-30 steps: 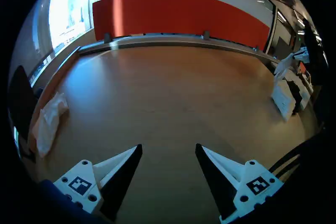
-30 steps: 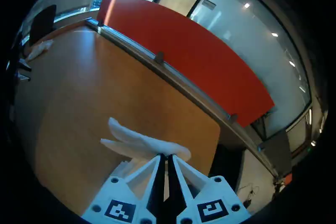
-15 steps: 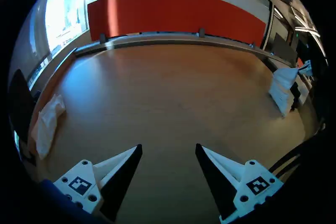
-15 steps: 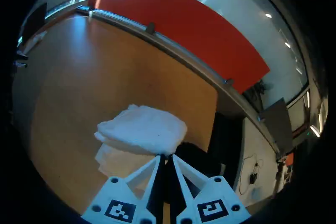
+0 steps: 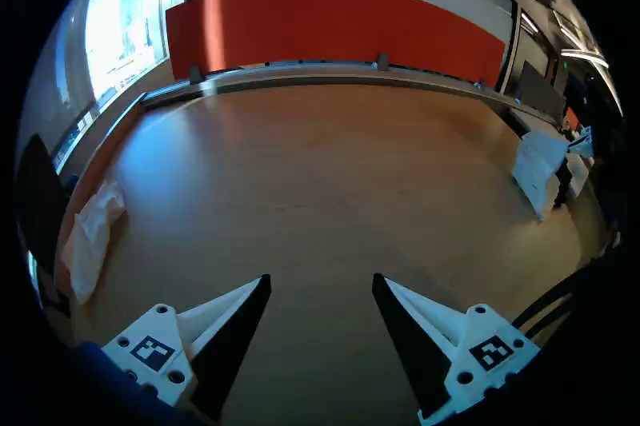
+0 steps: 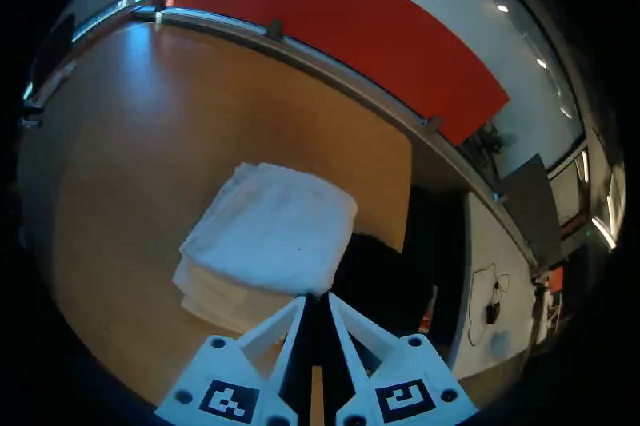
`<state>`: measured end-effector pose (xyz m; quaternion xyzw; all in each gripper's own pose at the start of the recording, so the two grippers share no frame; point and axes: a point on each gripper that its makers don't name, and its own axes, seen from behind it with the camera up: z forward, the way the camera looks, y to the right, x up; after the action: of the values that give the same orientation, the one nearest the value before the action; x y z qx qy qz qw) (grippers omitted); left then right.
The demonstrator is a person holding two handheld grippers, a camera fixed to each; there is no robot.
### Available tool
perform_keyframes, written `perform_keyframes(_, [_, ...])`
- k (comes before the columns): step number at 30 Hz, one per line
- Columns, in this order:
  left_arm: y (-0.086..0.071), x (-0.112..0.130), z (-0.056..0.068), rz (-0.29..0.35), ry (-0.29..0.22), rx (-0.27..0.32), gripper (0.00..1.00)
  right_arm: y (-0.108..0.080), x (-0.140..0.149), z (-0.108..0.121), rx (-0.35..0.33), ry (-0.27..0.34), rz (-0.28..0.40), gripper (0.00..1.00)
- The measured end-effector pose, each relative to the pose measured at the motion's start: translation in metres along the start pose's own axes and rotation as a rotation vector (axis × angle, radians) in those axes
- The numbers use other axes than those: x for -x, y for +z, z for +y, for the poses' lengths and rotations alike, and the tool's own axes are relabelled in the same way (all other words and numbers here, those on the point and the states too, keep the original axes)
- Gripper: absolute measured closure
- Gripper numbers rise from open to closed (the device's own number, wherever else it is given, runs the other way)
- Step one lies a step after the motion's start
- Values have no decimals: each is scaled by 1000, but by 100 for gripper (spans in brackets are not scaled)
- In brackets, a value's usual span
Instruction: Fold towel
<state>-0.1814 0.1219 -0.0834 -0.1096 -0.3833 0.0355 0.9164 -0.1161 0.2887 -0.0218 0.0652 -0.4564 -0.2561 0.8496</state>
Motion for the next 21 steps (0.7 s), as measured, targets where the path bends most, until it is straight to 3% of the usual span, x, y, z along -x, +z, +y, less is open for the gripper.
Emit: perform_keyframes(21, [-2, 5, -3, -14, 1, -17, 6, 33, 53, -12, -1, 105, -87, 95])
